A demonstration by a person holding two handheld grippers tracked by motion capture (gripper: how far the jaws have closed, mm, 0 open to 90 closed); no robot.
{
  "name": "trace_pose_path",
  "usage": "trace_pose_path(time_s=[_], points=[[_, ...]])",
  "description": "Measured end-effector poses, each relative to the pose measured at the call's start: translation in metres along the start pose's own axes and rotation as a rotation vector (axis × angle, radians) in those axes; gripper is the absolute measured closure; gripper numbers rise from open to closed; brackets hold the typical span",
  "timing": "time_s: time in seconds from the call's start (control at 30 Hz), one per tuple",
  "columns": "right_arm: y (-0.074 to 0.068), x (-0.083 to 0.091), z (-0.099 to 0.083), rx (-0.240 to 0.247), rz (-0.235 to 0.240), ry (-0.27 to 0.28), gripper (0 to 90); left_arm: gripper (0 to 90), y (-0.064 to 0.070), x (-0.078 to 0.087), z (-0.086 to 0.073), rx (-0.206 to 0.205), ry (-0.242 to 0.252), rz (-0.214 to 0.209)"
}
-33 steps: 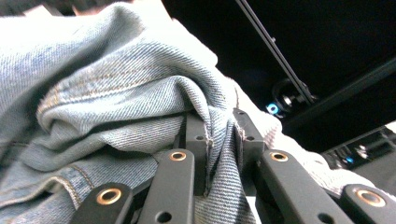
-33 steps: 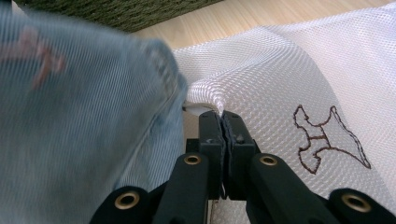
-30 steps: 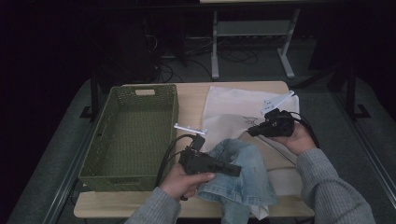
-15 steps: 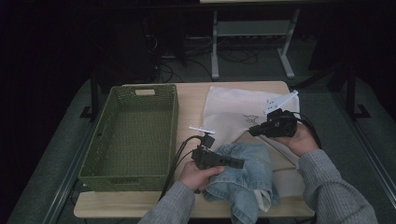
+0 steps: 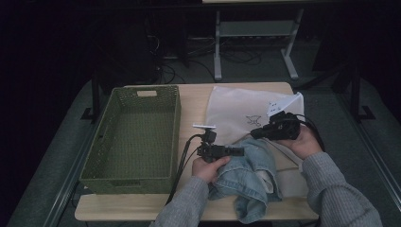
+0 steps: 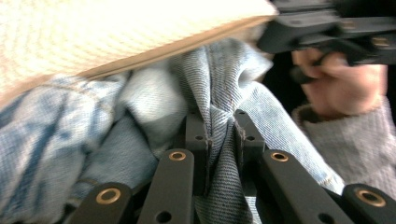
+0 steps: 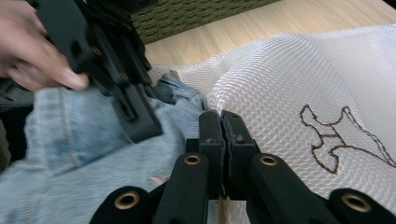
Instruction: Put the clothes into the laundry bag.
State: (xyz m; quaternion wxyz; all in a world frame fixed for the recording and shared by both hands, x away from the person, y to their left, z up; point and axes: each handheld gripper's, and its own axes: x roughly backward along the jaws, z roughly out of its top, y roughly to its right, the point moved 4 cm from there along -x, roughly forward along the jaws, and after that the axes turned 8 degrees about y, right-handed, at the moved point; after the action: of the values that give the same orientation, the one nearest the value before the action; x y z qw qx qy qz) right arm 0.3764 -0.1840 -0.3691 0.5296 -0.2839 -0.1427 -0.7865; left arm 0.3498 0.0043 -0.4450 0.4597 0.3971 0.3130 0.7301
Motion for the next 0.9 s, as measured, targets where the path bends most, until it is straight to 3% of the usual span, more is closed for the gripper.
trace_pose_path(time_s=[0.17, 0.3, 0.37, 0.4, 0.43, 0.47, 0.53, 0.57, 0.6, 0.67, 0.7, 0.8, 0.83, 0.87, 0.9], points=[[0.0, -0.004, -0.001, 0.0, 0.003, -0.01, 87.2, 71.2, -0.001, 0.003, -0.004, 0.007, -0.016, -0.007], [0.002, -0.002, -0.005, -0.012, -0.001, -0.01, 87.2, 56.8, 0.011, 0.024, -0.002, -0.041, -0.066, 0.02], [0.002, -0.001, -0.006, -0.011, -0.003, -0.01, 87.3, 52.0, 0.013, 0.029, -0.002, -0.057, -0.074, 0.034], [0.002, -0.001, -0.007, -0.015, -0.005, -0.012, 87.2, 45.2, 0.017, 0.04, -0.002, -0.072, -0.081, 0.056], [0.003, -0.001, -0.007, -0.015, -0.006, -0.014, 87.2, 41.7, 0.017, 0.04, -0.002, -0.072, -0.081, 0.056], [0.003, -0.001, -0.007, -0.015, -0.006, -0.014, 87.2, 41.7, 0.019, 0.044, -0.003, -0.073, -0.097, 0.053], [0.002, -0.002, -0.008, -0.016, -0.009, -0.021, 87.2, 30.2, 0.021, 0.054, -0.009, -0.08, -0.15, 0.076], [0.002, -0.002, -0.008, -0.016, -0.009, -0.021, 87.2, 27.3, 0.021, 0.054, -0.009, -0.08, -0.15, 0.076], [0.002, -0.003, -0.008, -0.013, -0.009, -0.021, 87.2, 25.0, 0.02, 0.055, -0.013, -0.083, -0.183, 0.08], [0.002, -0.003, -0.008, -0.013, -0.008, -0.022, 87.3, 24.8, 0.015, 0.049, -0.024, -0.062, -0.231, 0.076], [0.002, -0.003, -0.008, -0.013, -0.008, -0.022, 87.3, 25.3, 0.015, 0.049, -0.024, -0.062, -0.231, 0.076], [0.002, -0.005, -0.007, -0.011, -0.008, -0.023, 87.3, 25.9, 0.01, 0.031, -0.035, -0.078, -0.261, 0.11], [0.0, -0.005, -0.007, -0.009, -0.008, -0.026, 87.3, 36.6, 0.009, 0.025, -0.037, -0.103, -0.261, 0.128], [0.0, -0.005, -0.008, -0.005, -0.006, -0.025, 87.3, 46.3, 0.005, 0.017, -0.039, -0.134, -0.225, 0.152], [0.0, -0.005, -0.008, -0.005, -0.006, -0.025, 87.3, 59.3, 0.005, 0.017, -0.039, -0.134, -0.225, 0.152]])
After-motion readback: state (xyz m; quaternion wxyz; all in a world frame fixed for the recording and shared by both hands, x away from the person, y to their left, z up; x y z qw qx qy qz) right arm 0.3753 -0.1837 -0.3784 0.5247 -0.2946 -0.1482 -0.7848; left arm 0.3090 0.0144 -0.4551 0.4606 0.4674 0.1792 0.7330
